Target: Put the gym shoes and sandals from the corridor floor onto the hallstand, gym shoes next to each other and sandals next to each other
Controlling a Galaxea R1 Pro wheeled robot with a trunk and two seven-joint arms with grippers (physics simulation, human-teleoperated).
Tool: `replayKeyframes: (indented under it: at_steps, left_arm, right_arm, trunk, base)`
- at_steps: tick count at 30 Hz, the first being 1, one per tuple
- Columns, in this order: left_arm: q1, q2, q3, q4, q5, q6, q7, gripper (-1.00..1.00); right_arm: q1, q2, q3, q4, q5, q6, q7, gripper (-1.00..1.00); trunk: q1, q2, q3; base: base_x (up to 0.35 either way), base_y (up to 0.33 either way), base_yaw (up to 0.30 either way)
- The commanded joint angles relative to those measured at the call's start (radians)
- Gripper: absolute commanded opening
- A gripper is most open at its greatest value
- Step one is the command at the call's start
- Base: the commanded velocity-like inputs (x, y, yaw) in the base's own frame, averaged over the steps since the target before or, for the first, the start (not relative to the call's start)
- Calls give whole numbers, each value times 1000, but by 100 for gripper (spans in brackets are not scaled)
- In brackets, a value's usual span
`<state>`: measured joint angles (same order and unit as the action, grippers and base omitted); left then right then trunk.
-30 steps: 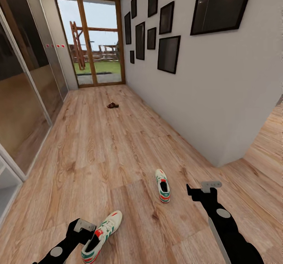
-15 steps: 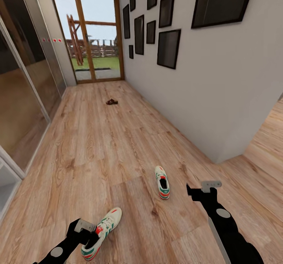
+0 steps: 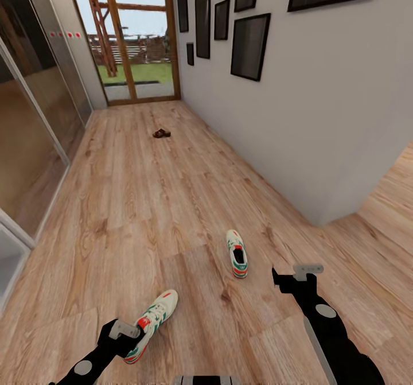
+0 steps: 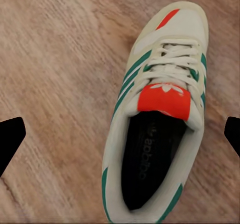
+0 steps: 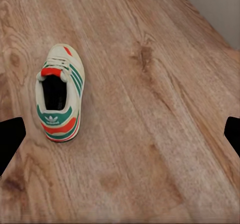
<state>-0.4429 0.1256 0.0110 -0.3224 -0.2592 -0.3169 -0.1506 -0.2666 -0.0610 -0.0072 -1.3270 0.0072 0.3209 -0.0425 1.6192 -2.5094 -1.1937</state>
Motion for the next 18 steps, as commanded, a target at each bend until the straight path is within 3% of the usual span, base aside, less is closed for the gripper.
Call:
replayKeyframes:
  at_steps: [1,18]
  left_arm:
    - [0,0,1,0,-3,-3,-3,100]
    - [0,2,1,0,-3,-4,-3,100]
  right_arm:
    - [0,0,1,-1,1,6,-4,100]
    - [0,0,1,-1,1,6,-4,100]
  trunk:
    - [0,-1,-6]
    - [8,-5,-99]
  base:
    - [0,0,0]
    - [0,0,0]
